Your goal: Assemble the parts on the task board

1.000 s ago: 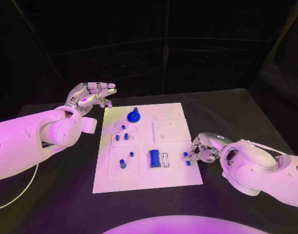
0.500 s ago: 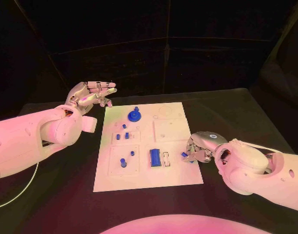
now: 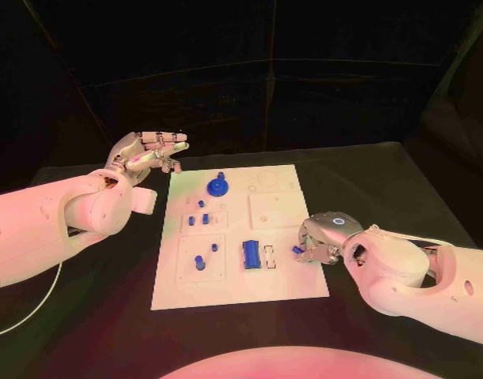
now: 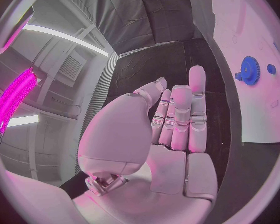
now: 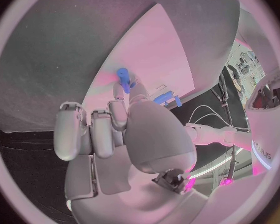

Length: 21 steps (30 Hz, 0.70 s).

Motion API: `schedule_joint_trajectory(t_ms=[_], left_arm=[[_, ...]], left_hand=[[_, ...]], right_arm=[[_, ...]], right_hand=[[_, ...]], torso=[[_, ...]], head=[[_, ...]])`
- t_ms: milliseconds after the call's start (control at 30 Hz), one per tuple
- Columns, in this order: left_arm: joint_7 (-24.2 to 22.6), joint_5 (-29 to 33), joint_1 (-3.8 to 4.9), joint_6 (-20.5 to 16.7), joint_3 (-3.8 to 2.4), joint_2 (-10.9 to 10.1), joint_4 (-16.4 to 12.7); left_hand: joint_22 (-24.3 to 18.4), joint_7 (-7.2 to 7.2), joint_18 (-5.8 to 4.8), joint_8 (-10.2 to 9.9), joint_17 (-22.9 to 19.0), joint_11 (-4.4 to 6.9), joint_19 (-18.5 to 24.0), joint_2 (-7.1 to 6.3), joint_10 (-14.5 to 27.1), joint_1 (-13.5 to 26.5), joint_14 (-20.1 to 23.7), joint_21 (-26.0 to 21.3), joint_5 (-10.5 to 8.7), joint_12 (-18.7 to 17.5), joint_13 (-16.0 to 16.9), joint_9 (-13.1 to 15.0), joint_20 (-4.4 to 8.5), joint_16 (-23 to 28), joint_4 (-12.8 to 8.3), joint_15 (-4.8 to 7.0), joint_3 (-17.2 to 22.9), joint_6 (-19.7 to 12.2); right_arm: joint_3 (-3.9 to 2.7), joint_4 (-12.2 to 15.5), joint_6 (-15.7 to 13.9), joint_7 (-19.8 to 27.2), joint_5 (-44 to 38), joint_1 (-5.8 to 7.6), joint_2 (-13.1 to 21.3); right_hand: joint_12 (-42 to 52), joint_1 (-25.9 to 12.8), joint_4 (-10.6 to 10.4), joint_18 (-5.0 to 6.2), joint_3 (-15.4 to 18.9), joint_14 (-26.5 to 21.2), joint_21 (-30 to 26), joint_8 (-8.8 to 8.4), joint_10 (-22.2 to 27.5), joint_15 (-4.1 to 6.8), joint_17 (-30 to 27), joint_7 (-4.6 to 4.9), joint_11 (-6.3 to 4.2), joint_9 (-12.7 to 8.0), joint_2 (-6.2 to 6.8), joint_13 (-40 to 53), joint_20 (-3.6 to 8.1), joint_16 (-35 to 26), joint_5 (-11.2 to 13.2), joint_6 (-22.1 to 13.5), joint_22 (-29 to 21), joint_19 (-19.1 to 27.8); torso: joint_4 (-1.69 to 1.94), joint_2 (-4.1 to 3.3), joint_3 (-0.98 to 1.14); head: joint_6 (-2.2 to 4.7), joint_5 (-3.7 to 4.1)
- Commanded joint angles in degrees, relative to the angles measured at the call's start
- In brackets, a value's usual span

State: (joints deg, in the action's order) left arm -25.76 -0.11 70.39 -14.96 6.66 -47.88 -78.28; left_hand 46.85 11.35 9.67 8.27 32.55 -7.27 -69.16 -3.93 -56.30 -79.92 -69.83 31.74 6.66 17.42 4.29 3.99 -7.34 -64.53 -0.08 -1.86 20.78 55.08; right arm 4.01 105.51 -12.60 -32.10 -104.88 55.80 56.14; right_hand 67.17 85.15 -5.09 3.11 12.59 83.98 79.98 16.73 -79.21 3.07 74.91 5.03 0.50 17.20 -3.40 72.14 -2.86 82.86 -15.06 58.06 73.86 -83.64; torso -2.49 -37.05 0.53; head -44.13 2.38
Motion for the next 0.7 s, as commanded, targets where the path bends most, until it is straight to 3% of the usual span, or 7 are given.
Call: schedule_joint_trajectory(t_ms=[33,133,233,467,500,667,700], left_arm=[[0.24,0.11,0.09,0.66,-0.05,0.02,-0.05],[0.26,0.11,0.09,0.64,-0.05,-0.01,-0.04],[0.29,0.11,0.08,0.65,-0.04,-0.03,-0.08],[0.29,0.11,0.07,0.67,-0.04,0.08,-0.08],[0.28,0.11,0.07,0.64,-0.04,0.11,-0.07],[0.27,0.11,0.07,0.63,-0.04,0.17,-0.15],[0.26,0.11,0.07,0.63,-0.04,0.17,-0.18]], left_hand=[[-0.07,-0.04,0.79,0.31,-0.04,0.04,0.26,0.17,0.33,0.07,0.16,-0.36,0.08,0.27,-0.07,-0.07,-0.18,-0.19,0.01,-0.16,0.26,-0.34],[-0.07,-0.04,0.79,0.31,-0.04,0.04,0.26,0.17,0.33,0.07,0.16,-0.36,0.08,0.27,-0.07,-0.07,-0.18,-0.19,0.01,-0.16,0.26,-0.34],[-0.07,-0.04,0.79,0.31,-0.04,0.04,0.26,0.17,0.33,0.07,0.16,-0.36,0.08,0.27,-0.07,-0.07,-0.18,-0.19,0.01,-0.16,0.26,-0.34],[-0.08,-0.03,0.79,0.33,-0.05,0.04,0.26,0.16,0.38,-0.02,0.17,-0.37,0.08,0.32,-0.07,-0.07,-0.18,-0.21,-0.07,-0.16,0.30,-0.37],[-0.08,-0.03,0.79,0.33,-0.05,0.04,0.26,0.16,0.38,-0.02,0.17,-0.37,0.08,0.32,-0.07,-0.07,-0.18,-0.21,-0.07,-0.16,0.30,-0.37],[-0.08,-0.03,0.79,0.33,-0.05,0.04,0.26,0.16,0.38,-0.02,0.17,-0.37,0.08,0.32,-0.07,-0.07,-0.18,-0.21,-0.07,-0.16,0.30,-0.37],[-0.08,-0.03,0.79,0.35,-0.10,0.03,0.26,0.15,0.43,-0.13,0.20,-0.37,0.09,0.36,-0.07,-0.07,-0.17,-0.22,-0.15,-0.15,0.34,-0.38]], right_arm=[[0.80,-0.84,5.92,-1.77,-1.40,-0.87,-0.02],[0.80,-0.60,4.62,-1.89,0.12,-0.87,0.11],[0.79,0.00,0.35,-1.84,1.91,-0.87,0.33],[0.77,1.67,-7.37,-1.79,4.21,-0.85,1.11],[0.76,1.90,-8.27,-1.70,4.60,-0.84,1.18],[0.75,2.72,-11.84,-1.35,5.86,-0.84,1.24],[0.75,2.91,-12.60,-1.30,6.16,-0.84,1.23]], right_hand=[[-0.32,2.63,0.61,0.46,-1.91,3.54,-0.17,-0.43,0.12,0.75,2.26,-0.14,-0.46,-0.45,-1.30,0.01,0.36,-0.29,-3.29,0.62,0.13,0.11],[-0.26,3.64,1.14,0.40,-4.09,3.62,-0.02,-0.96,-0.01,0.88,2.55,-0.26,-0.59,-0.71,-1.82,0.14,0.53,-0.16,-7.62,1.24,0.37,-0.06],[1.71,3.37,1.18,0.15,-5.96,3.94,0.73,-1.21,-1.26,1.03,3.91,-0.51,-0.76,-0.78,-1.49,1.62,0.65,0.65,-9.74,2.28,1.52,-0.60],[2.72,1.63,0.75,0.03,-9.16,4.09,1.19,-1.80,-2.06,1.30,4.65,-0.94,-1.08,-0.71,0.07,2.49,0.92,1.10,-9.82,3.45,2.16,-0.91],[2.58,1.02,0.75,0.01,-11.07,4.07,1.18,-2.18,-2.09,1.36,4.66,-1.01,-1.13,-0.66,0.99,2.48,0.96,1.08,-9.88,3.74,2.17,-0.90],[2.07,0.41,1.05,0.07,-13.88,4.00,1.04,-2.56,-1.95,1.33,4.46,-0.94,-1.09,-0.51,2.32,2.24,0.99,0.91,-10.11,4.17,2.01,-0.79],[2.13,-0.34,1.07,0.05,-15.74,4.02,1.08,-2.83,-2.09,1.35,4.56,-0.95,-1.10,-0.38,3.11,2.36,0.99,0.94,-10.07,4.37,2.11,-0.82]], torso=[[0.19,0.01,0.04],[0.18,0.01,0.03],[0.15,-0.02,-0.02],[0.22,0.02,-0.04],[0.21,-0.01,-0.03],[0.15,-0.02,-0.01],[0.13,-0.04,-0.01]], head=[[-0.02,0.08],[-0.02,0.06],[0.01,-0.05],[0.03,-0.09],[0.00,-0.14],[-0.05,-0.51],[-0.03,-0.54]])
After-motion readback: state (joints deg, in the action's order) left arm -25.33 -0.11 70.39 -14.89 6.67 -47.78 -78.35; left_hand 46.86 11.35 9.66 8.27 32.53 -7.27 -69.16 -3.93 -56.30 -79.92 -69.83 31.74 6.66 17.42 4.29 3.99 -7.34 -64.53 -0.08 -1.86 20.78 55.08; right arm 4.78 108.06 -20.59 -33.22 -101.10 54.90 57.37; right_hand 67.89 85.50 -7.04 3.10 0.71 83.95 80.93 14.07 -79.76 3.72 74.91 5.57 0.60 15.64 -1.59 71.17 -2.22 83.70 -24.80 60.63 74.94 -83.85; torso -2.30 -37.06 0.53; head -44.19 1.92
